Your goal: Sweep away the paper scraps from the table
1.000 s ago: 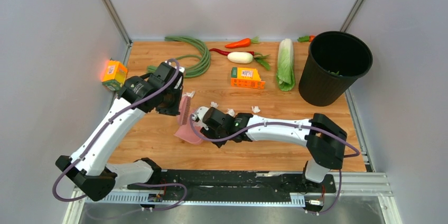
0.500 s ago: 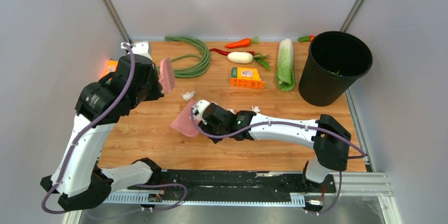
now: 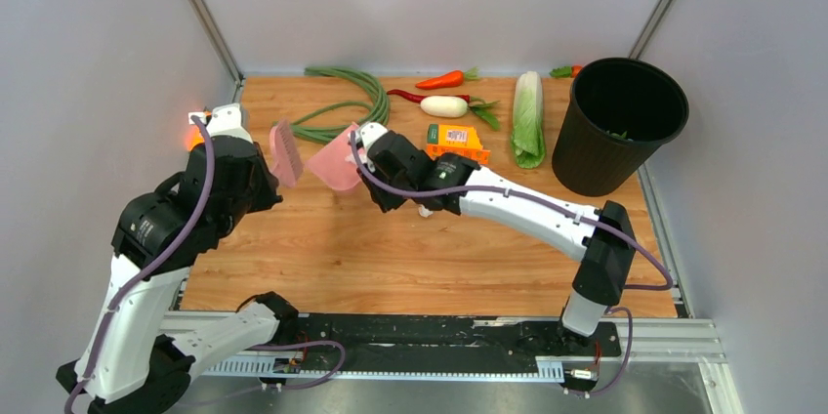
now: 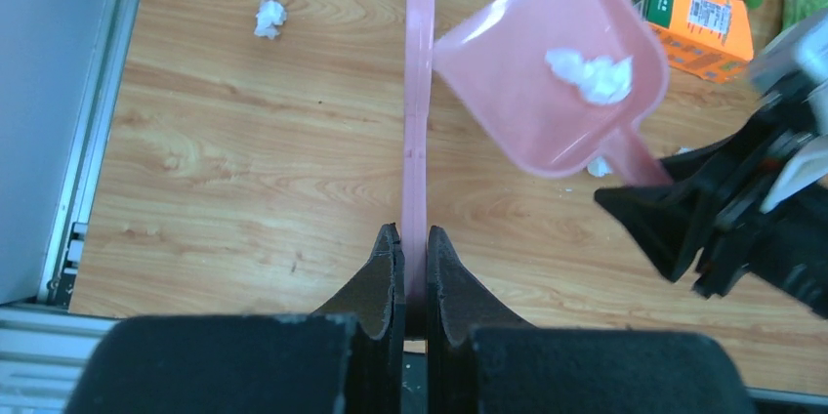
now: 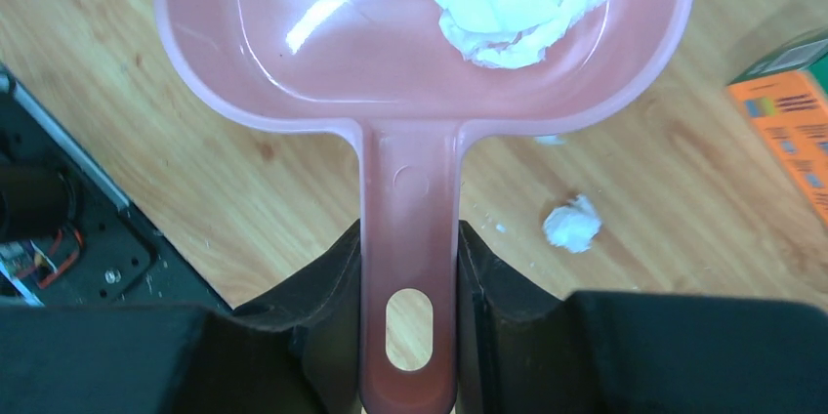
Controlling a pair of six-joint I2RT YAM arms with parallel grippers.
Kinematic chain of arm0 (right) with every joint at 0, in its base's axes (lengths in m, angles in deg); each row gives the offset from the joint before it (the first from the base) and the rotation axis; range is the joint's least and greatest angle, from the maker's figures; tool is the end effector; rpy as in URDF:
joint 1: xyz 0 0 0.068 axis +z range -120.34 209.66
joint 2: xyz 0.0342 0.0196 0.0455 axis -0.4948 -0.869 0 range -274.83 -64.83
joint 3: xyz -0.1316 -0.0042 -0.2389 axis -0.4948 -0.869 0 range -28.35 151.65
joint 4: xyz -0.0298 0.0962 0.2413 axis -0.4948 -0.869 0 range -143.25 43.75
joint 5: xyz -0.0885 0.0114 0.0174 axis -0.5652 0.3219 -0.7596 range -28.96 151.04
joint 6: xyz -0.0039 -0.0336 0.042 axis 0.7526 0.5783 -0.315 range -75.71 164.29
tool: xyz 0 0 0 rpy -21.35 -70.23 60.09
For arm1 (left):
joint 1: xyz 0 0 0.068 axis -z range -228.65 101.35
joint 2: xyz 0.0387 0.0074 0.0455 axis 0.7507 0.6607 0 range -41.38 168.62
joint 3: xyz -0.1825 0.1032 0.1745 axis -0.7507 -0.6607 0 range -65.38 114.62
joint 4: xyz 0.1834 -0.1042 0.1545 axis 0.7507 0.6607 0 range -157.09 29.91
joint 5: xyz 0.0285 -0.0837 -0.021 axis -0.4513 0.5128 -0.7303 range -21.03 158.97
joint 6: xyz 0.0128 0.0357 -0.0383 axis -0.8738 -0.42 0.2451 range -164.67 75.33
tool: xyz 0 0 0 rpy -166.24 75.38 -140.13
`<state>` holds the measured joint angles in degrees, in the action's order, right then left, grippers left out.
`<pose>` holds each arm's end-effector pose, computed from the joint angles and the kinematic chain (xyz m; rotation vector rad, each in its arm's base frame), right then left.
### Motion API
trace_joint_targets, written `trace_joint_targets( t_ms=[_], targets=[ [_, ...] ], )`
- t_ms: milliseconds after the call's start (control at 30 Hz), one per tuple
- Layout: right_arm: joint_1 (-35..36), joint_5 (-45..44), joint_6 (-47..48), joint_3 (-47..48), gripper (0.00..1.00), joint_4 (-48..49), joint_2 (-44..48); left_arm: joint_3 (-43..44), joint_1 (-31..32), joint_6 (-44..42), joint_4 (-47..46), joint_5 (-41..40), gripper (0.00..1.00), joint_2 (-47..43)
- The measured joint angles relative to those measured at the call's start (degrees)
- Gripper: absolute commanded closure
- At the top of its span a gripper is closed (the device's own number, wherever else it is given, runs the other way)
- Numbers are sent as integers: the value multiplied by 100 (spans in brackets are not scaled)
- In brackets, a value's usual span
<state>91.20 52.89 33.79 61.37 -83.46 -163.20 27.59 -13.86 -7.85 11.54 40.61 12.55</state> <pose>0.1881 0.3368 0.3187 -0.9732 2.1994 0.4348 0.0903 -0.0421 0.4607 -0.2945 2.1500 -0.1518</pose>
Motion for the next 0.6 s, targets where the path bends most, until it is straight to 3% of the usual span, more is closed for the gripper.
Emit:
trace_joint_targets(
  t_ms=[233, 600],
  targets=[
    [-444, -166, -103, 1102, 100, -732, -219, -197, 0, 59, 0, 7, 100, -179],
    [-1320, -247, -262, 1276, 100, -1434, -219, -313, 0, 55, 2, 144, 100, -260]
  ],
)
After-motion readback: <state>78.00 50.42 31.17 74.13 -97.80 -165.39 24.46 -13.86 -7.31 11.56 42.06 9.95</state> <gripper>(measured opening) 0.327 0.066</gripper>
